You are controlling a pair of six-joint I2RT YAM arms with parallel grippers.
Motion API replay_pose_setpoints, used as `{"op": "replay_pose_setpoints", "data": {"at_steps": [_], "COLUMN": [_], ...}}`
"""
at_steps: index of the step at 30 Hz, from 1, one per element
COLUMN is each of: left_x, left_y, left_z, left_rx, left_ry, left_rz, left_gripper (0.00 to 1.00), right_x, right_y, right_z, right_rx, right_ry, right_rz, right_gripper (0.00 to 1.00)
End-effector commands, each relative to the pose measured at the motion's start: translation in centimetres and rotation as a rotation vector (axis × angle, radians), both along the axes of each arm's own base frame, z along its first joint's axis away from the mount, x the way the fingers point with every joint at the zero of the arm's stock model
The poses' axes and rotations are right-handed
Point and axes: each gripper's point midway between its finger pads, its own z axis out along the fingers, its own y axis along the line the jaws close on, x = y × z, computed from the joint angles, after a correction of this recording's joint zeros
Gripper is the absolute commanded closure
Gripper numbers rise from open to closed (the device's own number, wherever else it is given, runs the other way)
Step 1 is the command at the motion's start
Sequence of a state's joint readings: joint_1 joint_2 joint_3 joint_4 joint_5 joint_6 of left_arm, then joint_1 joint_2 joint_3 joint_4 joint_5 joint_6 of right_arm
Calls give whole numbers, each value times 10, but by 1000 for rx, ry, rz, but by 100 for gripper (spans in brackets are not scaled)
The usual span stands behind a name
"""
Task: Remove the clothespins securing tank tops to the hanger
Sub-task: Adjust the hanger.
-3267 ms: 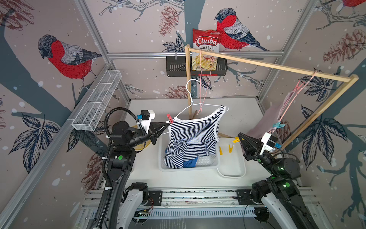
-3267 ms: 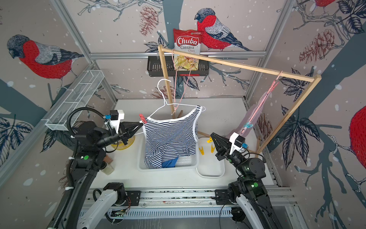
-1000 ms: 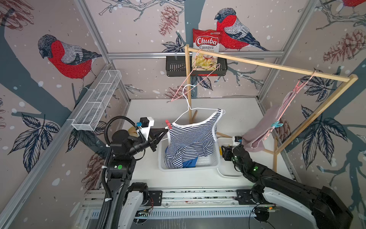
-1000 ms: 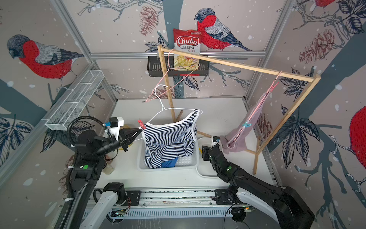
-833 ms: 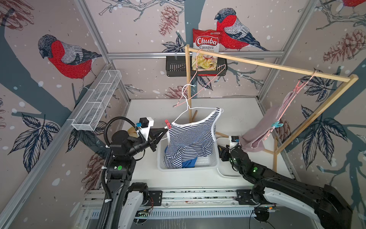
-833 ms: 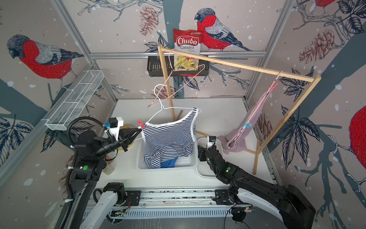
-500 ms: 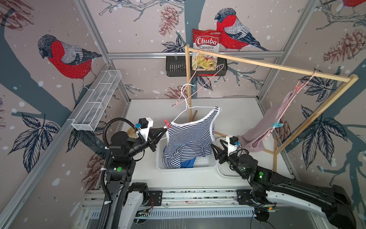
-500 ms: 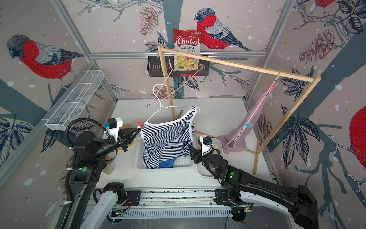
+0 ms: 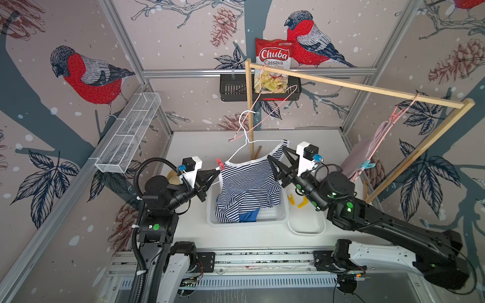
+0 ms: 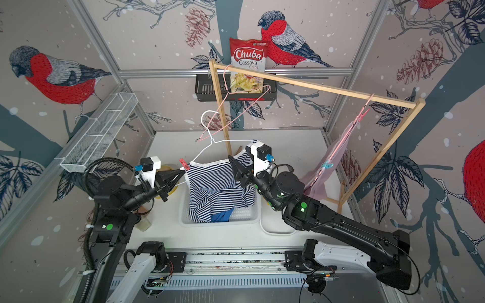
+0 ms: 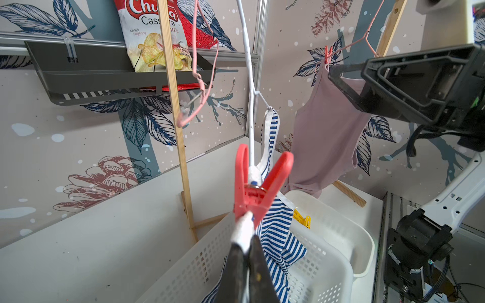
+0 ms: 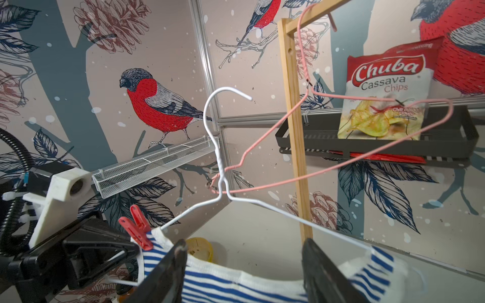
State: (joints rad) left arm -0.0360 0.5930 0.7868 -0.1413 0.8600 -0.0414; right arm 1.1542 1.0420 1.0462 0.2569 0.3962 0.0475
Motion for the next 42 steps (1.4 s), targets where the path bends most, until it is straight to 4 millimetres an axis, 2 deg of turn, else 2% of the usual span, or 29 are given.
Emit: {"op": "replay_pose_setpoints", "data": {"at_steps": [1,7,12,15,19,24,27,31,36,40,42], "left_x": [6,20,26,27,26,24,21,22,23,22,22], "left_y": [2,-11,-32,-42,-53,-57,-58,-58,-57,-56,-55], "left_z": [27,38,35,36,34,29,27,25,22,20,21], "left_rx": [-13,32,93,97,101,111,108,116,128,130,122], "left_ry": [-103,-115,-122,-136,-140,-141,-147,-142,-131,-120,-101], "left_rz": [23,-26,-76,-106,-157,-186,-192,-191,-183,-179,-170], "left_gripper": [100,100,100,100,100,100,100,100,100,100,100], "right_x": [6,20,29,42,50,70,74,70,66,63,61], "right_y": [9,15,14,12,10,0,-1,11,22,25,26], "right_z": [8,35,43,40,34,17,13,10,5,0,-3], "right_rx": [-21,21,23,9,-17,-36,-39,-68,-90,-92,-94], "right_ry": [-1,2,8,52,58,92,94,75,62,49,42], "right_rz": [-11,-21,-9,-21,-14,-53,-34,26,81,110,127], "right_gripper": [30,30,31,31,30,31,35,41,64,92,100]}}
